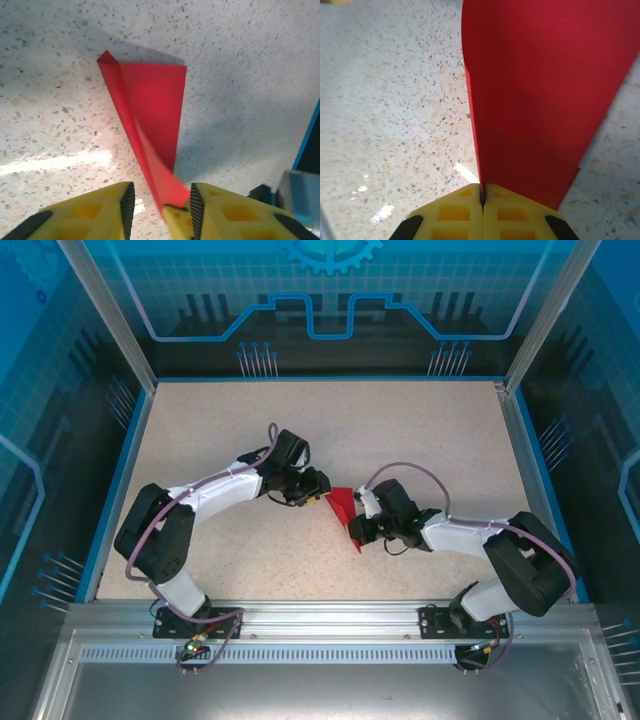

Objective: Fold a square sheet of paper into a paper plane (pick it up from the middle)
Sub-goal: Fold the wing for the fifth time at the center of the table.

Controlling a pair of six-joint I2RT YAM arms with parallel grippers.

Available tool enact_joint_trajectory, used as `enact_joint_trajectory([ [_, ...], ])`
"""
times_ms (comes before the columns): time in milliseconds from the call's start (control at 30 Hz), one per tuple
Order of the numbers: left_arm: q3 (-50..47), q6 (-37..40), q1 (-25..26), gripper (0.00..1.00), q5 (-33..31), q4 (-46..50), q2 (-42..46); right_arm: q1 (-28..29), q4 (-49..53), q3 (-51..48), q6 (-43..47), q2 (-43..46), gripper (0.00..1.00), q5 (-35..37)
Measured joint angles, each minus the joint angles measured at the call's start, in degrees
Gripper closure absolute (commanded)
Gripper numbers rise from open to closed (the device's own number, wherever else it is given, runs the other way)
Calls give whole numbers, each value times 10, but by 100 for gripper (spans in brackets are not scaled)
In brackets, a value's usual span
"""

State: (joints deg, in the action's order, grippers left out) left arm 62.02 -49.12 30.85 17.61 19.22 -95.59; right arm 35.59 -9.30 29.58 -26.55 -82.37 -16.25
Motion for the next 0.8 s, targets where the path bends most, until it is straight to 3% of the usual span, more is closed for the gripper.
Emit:
enact_joint_trajectory([
  [333, -3, 1, 30, 75, 29, -57, -15, -73, -131, -26, -83, -63, 99, -160],
  [800, -3, 0, 52, 76, 70, -128, -73, -134, -214, -53, -158, -128, 98, -245],
])
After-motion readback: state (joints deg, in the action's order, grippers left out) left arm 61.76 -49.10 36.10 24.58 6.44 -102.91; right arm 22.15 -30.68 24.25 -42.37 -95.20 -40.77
